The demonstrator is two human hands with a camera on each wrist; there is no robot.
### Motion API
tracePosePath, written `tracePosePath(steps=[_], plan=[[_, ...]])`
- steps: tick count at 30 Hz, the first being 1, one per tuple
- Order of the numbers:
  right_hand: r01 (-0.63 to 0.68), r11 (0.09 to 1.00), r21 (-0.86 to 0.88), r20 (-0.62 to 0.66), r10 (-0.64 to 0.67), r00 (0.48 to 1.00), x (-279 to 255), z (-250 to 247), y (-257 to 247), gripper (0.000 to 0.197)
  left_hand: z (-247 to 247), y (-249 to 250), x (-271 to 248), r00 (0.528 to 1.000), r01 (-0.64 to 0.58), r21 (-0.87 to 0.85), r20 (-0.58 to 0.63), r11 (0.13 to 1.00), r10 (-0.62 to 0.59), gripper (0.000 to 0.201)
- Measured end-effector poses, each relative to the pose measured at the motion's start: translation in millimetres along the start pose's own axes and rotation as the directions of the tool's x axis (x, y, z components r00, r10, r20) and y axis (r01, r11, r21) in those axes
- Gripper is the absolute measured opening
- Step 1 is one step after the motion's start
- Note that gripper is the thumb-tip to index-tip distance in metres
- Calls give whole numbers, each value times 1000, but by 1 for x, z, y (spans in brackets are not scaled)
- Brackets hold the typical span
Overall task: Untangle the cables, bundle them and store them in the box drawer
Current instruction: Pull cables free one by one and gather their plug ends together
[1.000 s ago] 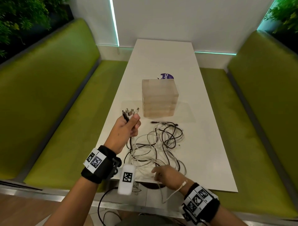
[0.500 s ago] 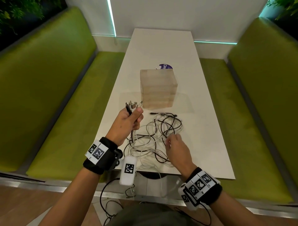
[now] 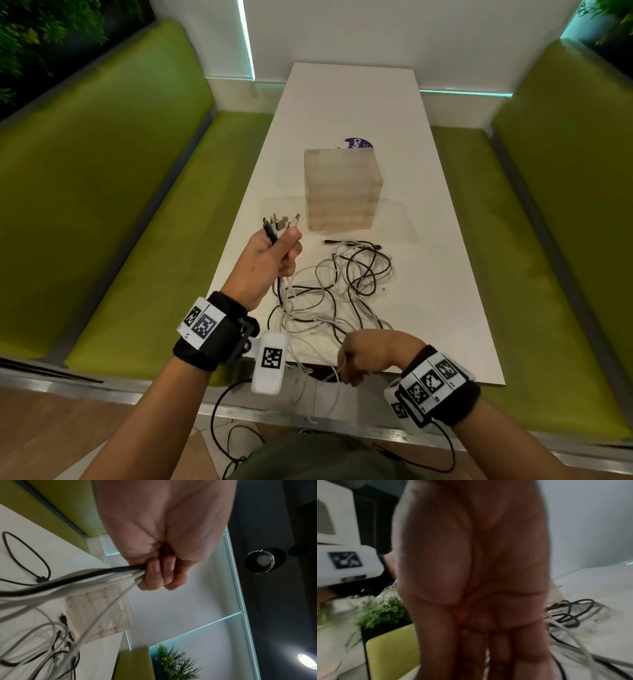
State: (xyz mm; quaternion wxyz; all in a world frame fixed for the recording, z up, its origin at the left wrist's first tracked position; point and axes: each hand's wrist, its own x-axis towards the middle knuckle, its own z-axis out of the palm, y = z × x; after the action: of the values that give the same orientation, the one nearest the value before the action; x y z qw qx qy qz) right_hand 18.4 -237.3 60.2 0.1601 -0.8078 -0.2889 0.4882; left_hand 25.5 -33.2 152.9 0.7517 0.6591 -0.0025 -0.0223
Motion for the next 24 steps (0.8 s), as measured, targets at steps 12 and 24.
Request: tracePosePath(steps=[12, 24], plan=[[-144, 971, 189, -739, 237, 631, 33, -9, 31, 18, -11, 8, -3, 999, -4, -147, 33, 989, 9, 17], [-155, 893, 423, -583, 399, 708, 14, -52, 80, 9, -19, 10, -10, 1000, 14, -120, 25, 993, -11, 17]])
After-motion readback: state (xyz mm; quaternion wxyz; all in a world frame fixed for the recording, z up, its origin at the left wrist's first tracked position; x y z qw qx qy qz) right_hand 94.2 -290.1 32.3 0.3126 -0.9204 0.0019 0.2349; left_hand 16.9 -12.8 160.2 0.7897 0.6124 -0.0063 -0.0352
